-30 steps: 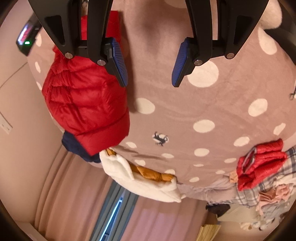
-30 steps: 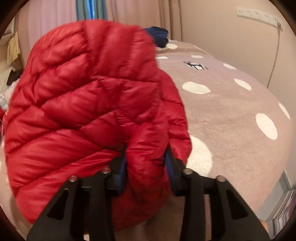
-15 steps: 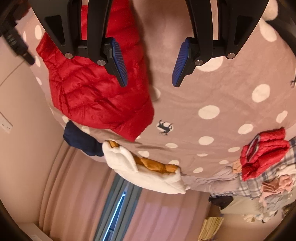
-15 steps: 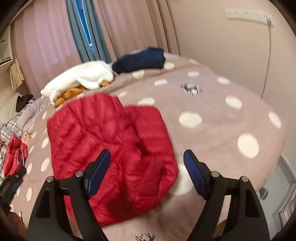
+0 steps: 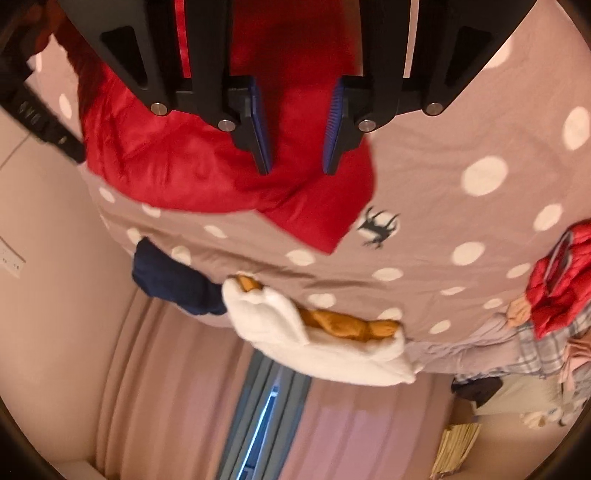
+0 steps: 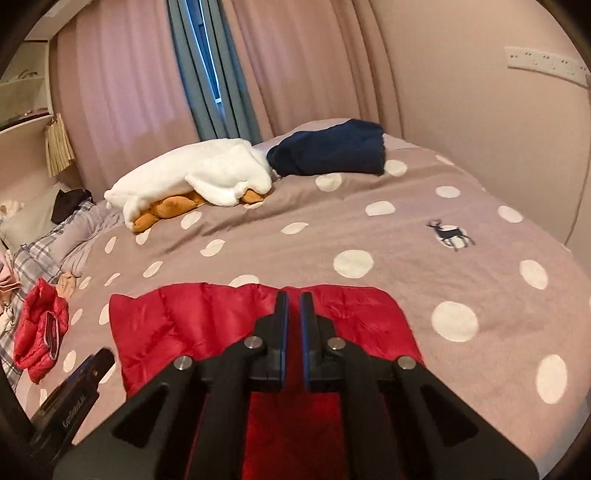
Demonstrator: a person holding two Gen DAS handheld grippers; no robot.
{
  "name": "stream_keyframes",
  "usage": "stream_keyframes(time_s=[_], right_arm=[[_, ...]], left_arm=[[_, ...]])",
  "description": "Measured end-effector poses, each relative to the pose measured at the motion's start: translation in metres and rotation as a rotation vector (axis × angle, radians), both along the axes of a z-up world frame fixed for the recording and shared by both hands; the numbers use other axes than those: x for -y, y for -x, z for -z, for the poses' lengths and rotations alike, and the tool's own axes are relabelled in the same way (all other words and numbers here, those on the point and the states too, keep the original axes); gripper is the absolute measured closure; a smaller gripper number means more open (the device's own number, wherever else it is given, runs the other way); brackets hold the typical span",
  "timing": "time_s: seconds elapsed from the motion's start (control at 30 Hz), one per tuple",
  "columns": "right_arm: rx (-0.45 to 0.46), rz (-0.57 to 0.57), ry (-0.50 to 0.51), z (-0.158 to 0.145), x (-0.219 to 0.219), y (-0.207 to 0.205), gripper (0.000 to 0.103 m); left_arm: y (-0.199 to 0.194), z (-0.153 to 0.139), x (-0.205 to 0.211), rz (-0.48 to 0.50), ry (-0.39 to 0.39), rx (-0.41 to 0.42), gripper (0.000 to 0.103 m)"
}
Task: Fold large clothes
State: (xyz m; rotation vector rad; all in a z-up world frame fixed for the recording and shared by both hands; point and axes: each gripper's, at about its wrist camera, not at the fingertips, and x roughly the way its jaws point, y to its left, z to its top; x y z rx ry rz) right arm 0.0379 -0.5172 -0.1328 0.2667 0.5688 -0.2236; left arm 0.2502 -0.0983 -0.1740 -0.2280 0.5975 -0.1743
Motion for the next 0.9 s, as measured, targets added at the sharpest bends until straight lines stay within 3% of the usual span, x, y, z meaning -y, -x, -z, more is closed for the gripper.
stream_keyframes(time_s=[0.1, 0.13, 0.2, 0.3, 0.33, 0.43, 0.57, 0.9], right_arm=[[-0.021, 0.021, -0.021, 0.015, 0.012, -0.011, 0.094], [-0.037, 0.033, -0.024, 0.022, 0.016, -0.016, 0.093], [-0.098, 0.048, -0.02, 0.05, 0.027, -0.031, 0.093], [-0.174, 0.058, -0.032, 0.104, 0.043, -0.053, 0.094], [-0.166, 0.051, -0.094, 0.117, 0.053, -0.056, 0.095], [-0.162, 0.049, -0.155, 0.129, 0.064, -0.06, 0.098], [-0.152, 0.061, -0.11, 0.132, 0.056, -0.061, 0.098], [-0.159, 0.08, -0.078, 0.139, 0.052, -0.065, 0.099]], left_arm=[[-0.016, 0.014, 0.018, -0.029, -0.041, 0.016, 0.075], [-0.026, 0.024, 0.025, -0.033, -0.06, -0.016, 0.075], [-0.042, 0.051, 0.035, -0.043, -0.062, -0.074, 0.074], [-0.048, 0.066, 0.044, -0.058, -0.061, -0.043, 0.075], [-0.048, 0.069, 0.047, -0.067, -0.079, -0.038, 0.075], [-0.055, 0.076, 0.049, -0.056, -0.087, -0.056, 0.075], [-0.059, 0.081, 0.038, -0.042, -0.013, -0.076, 0.075], [-0.074, 0.086, 0.046, -0.051, -0.026, -0.108, 0.074]])
